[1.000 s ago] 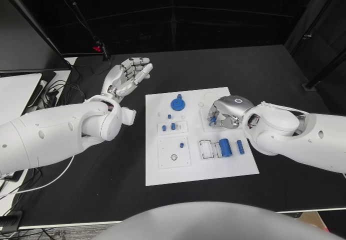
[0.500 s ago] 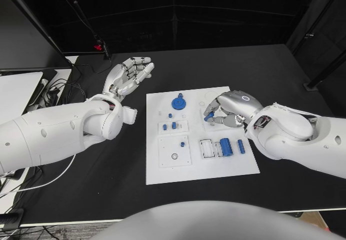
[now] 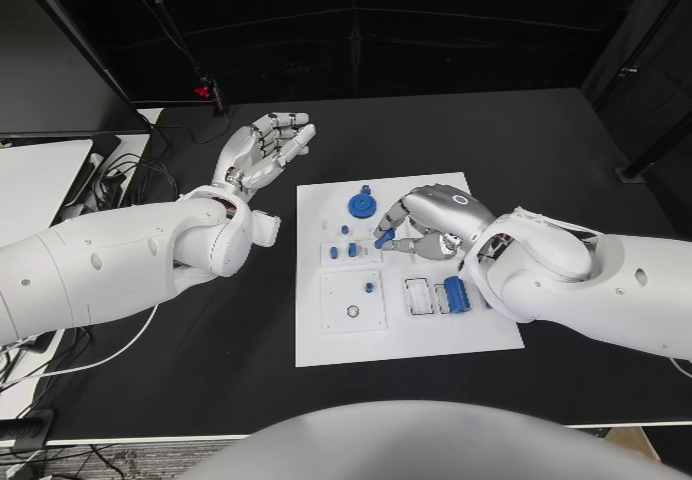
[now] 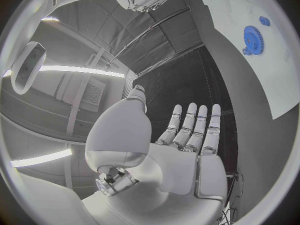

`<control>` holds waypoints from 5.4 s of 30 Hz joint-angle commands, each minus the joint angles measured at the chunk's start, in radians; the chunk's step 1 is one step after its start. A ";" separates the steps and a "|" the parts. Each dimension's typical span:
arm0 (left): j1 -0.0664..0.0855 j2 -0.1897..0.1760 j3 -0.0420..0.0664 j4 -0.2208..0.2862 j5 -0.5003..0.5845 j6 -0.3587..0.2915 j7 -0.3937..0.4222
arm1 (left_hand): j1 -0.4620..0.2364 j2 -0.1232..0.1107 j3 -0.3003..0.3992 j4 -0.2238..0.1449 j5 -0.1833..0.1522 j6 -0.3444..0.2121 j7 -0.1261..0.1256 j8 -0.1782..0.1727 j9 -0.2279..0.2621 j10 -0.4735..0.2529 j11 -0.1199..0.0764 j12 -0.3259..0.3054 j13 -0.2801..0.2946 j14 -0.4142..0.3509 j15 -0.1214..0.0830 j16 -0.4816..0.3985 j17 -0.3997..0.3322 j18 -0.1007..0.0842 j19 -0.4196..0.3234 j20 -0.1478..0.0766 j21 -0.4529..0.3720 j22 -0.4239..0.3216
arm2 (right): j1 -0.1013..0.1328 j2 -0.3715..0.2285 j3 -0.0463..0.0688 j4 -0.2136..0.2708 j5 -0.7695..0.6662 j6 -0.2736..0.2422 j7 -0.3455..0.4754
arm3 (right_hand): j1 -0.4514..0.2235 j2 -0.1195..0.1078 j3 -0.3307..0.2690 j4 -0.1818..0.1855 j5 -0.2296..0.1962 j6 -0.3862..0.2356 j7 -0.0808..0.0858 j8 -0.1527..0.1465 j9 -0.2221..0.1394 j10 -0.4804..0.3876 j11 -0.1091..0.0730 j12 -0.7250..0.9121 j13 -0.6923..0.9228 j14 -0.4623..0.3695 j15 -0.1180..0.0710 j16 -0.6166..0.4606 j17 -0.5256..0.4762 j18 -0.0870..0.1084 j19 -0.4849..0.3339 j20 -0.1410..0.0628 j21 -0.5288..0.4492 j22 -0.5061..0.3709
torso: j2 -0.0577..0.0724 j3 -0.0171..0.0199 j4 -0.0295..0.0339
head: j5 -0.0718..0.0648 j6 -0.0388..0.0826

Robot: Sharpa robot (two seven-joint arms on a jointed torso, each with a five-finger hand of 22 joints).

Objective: Assemble the parts on the task board

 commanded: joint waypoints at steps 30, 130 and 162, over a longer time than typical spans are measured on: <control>0.001 0.001 0.001 0.003 0.002 0.001 0.149 | 0.001 0.009 0.005 -0.002 0.006 -0.010 0.153 0.006 -0.002 -0.009 0.000 0.006 -0.002 -0.009 -0.001 0.006 -0.002 0.003 0.005 -0.001 0.007 0.000 | -0.045 0.130 -0.001 -0.027 -0.058 0.279 0.077 | 0.019 0.007 0.014 0.003 0.007 0.004 0.002 -0.001 -0.001 0.015 0.000 -0.016 0.001 0.093 0.002 0.008 0.193 -0.001 0.016 -0.003 -0.008 0.126 | -0.001 -0.0011 -0.0019 | 0.025 0.000; 0.001 0.002 0.001 -0.005 0.002 0.003 0.144 | 0.002 0.018 0.005 -0.002 0.008 -0.013 0.153 0.012 -0.005 -0.013 0.000 0.014 -0.006 -0.011 -0.001 0.013 -0.011 0.003 0.005 -0.001 0.007 -0.002 | -0.066 0.177 -0.001 -0.013 -0.265 0.436 0.014 | -0.005 -0.022 -0.004 0.014 0.007 -0.042 0.015 -0.039 -0.016 -0.022 0.015 -0.033 0.000 0.088 0.014 0.001 0.172 0.004 0.005 0.007 -0.031 0.113 | -0.003 -0.0003 -0.0014 | 0.001 0.000; 0.001 0.003 0.001 -0.006 0.002 0.005 0.142 | 0.002 0.018 0.005 -0.002 0.008 -0.013 0.153 0.012 -0.005 -0.013 0.000 0.014 -0.006 -0.011 -0.001 0.013 -0.011 0.003 0.005 -0.001 0.007 -0.002 | -0.071 0.185 -0.001 -0.008 -0.302 0.426 -0.001 | -0.121 -0.099 -0.073 0.015 0.006 -0.117 0.012 -0.077 -0.025 -0.115 0.037 -0.026 0.004 0.077 0.033 -0.020 0.118 0.015 -0.013 0.025 -0.080 0.083 | -0.002 -0.0003 -0.0021 | -0.003 0.000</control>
